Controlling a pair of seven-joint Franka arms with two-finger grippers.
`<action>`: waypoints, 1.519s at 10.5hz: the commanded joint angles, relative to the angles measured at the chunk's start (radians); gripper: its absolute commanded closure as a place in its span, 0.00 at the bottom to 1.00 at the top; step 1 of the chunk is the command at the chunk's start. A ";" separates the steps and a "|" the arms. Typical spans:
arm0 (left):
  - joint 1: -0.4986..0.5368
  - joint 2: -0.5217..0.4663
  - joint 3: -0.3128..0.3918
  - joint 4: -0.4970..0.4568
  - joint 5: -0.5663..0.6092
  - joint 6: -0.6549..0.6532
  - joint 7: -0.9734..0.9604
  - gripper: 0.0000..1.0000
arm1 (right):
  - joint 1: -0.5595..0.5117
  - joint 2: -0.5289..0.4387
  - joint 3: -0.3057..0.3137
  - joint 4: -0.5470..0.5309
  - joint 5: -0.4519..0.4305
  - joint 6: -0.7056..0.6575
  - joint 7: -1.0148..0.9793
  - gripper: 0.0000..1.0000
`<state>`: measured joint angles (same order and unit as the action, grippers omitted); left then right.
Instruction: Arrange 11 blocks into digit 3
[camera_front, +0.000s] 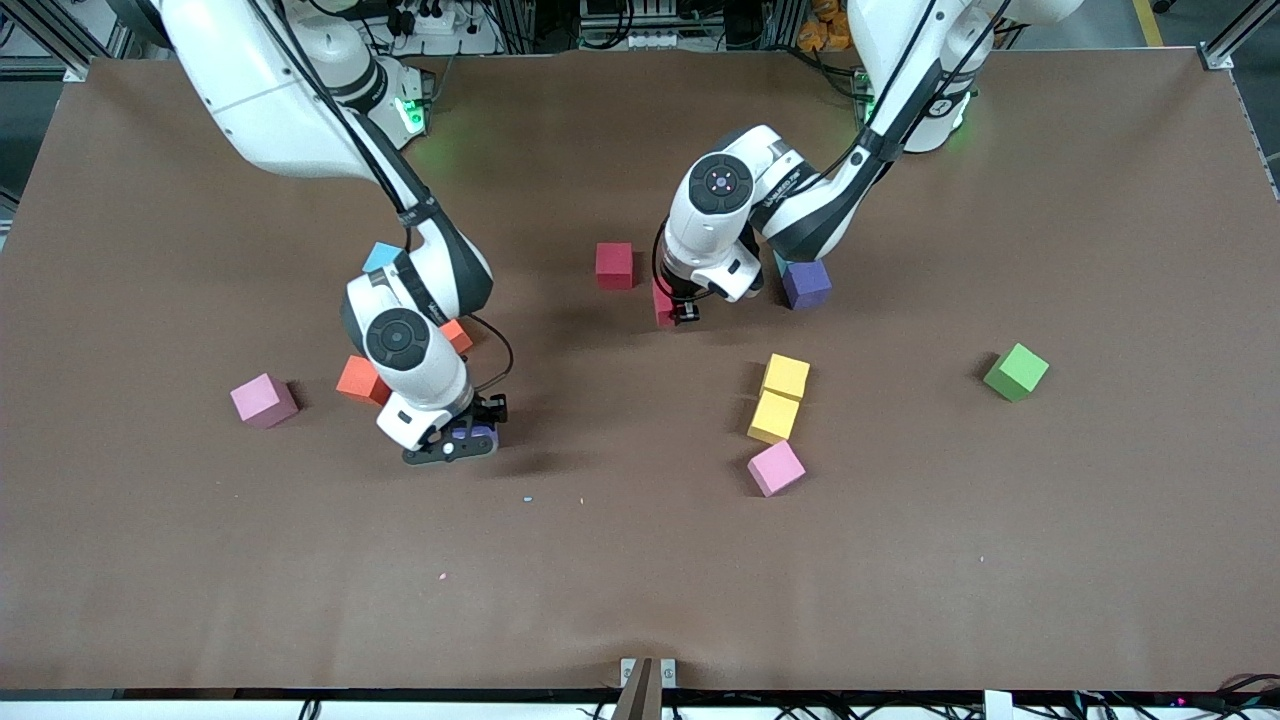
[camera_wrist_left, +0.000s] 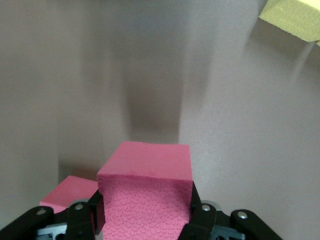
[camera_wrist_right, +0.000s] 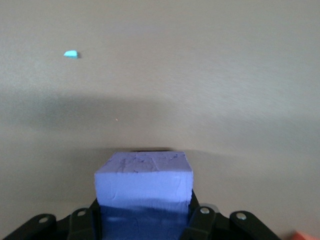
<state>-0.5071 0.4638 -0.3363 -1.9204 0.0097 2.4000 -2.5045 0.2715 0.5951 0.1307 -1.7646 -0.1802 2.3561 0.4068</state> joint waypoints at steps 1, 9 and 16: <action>0.004 0.012 0.000 -0.006 0.019 0.021 0.108 0.94 | -0.031 -0.105 0.047 -0.019 -0.016 -0.145 0.160 1.00; -0.050 0.039 -0.001 -0.003 0.007 0.018 -0.008 0.93 | 0.038 -0.204 0.041 -0.032 0.127 -0.330 0.823 1.00; -0.100 0.036 0.000 -0.017 0.007 0.018 -0.088 0.93 | 0.046 -0.201 0.087 -0.148 0.133 -0.215 1.568 1.00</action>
<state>-0.5966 0.5066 -0.3392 -1.9240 0.0110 2.4095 -2.5658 0.3188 0.4189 0.2000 -1.8528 -0.0562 2.0758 1.8439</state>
